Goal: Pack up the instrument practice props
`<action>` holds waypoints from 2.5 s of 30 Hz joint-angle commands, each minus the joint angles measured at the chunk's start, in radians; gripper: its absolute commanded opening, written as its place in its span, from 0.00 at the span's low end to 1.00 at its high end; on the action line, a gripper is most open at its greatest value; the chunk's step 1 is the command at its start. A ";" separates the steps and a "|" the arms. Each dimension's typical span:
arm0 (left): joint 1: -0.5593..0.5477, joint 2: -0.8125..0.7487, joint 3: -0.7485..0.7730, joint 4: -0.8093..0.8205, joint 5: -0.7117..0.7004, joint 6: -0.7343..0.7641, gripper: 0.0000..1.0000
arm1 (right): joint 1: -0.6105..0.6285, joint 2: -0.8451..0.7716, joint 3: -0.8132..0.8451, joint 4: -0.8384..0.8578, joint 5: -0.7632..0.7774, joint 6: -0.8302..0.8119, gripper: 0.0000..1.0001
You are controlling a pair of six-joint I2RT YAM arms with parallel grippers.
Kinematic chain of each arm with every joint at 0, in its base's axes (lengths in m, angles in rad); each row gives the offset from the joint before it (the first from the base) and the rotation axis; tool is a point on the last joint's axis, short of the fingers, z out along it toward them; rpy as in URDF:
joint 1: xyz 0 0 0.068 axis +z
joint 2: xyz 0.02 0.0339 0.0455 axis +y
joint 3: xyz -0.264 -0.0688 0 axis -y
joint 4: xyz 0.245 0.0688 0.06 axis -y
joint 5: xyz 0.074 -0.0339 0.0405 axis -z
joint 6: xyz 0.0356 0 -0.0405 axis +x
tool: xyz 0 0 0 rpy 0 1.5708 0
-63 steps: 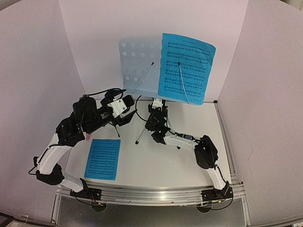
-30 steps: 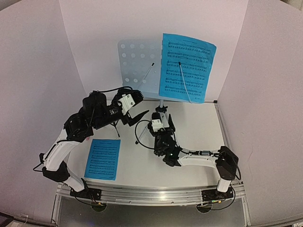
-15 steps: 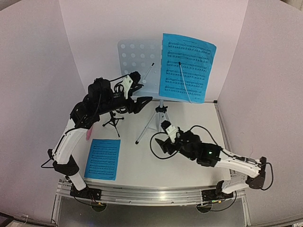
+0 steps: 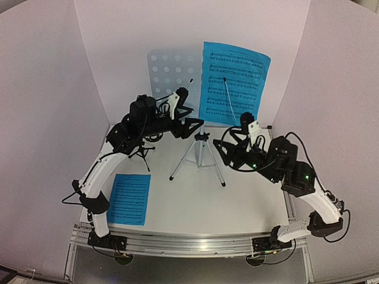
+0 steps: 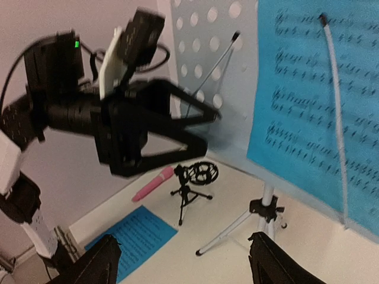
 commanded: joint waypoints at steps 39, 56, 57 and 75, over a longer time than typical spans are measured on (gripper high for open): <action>0.044 0.153 0.031 0.233 0.158 -0.182 0.44 | -0.226 0.220 0.156 0.227 0.253 -0.101 0.59; 0.046 0.145 0.021 0.275 0.147 -0.171 0.00 | -0.235 0.192 0.119 0.248 0.270 -0.097 0.09; 0.047 0.139 0.019 0.274 0.153 -0.162 0.00 | -0.235 0.190 0.117 0.249 0.271 -0.097 0.07; 0.108 -0.112 -0.066 0.108 0.086 0.184 0.00 | -0.237 0.165 0.085 0.282 0.300 -0.093 0.00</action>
